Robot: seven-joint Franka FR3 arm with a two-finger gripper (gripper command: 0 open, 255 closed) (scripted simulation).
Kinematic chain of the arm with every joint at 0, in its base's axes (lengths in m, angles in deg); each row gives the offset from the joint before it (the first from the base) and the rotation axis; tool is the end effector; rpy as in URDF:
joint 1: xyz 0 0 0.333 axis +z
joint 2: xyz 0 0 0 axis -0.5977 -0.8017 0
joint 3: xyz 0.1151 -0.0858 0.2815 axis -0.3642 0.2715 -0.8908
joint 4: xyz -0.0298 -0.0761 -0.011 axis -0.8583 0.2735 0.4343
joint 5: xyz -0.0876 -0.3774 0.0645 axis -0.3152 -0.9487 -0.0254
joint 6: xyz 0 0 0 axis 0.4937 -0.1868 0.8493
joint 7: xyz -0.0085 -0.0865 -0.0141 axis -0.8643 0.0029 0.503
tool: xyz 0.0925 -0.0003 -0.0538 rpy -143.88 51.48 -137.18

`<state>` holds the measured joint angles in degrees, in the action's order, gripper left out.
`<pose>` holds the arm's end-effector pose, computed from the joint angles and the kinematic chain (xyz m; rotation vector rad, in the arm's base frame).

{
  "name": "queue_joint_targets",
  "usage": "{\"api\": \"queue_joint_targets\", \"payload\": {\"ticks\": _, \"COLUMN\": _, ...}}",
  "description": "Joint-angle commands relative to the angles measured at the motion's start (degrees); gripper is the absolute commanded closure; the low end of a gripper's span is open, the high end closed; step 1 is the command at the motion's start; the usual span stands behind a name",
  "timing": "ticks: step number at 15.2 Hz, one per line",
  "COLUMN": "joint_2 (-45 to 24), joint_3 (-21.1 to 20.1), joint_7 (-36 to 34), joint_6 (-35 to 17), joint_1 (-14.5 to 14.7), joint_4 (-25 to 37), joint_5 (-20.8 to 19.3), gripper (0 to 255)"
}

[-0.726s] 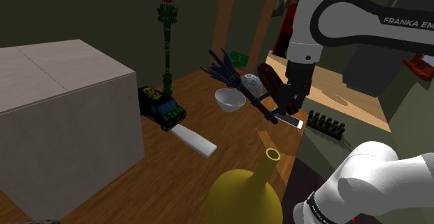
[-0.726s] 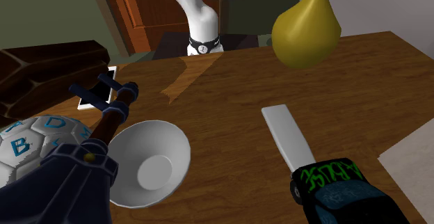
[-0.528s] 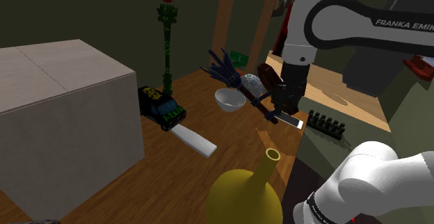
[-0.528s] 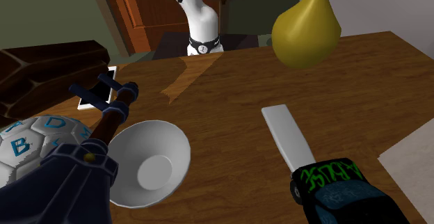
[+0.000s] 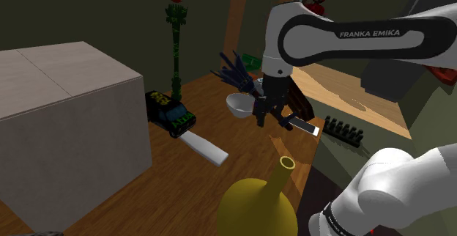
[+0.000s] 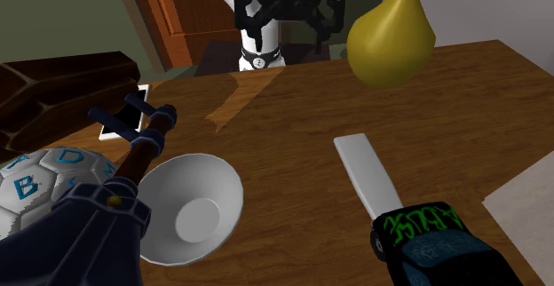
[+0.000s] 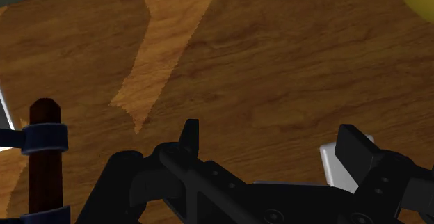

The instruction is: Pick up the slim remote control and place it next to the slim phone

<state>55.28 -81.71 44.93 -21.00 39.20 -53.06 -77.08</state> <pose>0.3690 0.0898 0.4857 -3.1152 0.0244 0.3341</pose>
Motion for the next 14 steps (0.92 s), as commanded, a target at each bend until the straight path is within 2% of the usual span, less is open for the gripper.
{"api": "queue_joint_targets", "payload": {"ticks": 1, "joint_2": -4.5, "joint_3": -1.5, "joint_7": -0.6, "joint_6": -3.7, "joint_1": 0.6, "joint_4": 1.3, "joint_5": 0.1, "gripper": 0}}
{"api": "queue_joint_targets", "payload": {"ticks": 7, "joint_2": -16.7, "joint_3": -5.3, "joint_7": -2.9, "joint_6": -10.9, "joint_1": 2.0, "joint_4": 7.3, "joint_5": -1.3, "gripper": 0}}
{"api": "queue_joint_targets", "payload": {"ticks": 14, "joint_2": -31.4, "joint_3": -8.6, "joint_7": -6.6, "joint_6": -16.4, "joint_1": 4.3, "joint_4": 17.3, "joint_5": -5.8, "gripper": 0}}
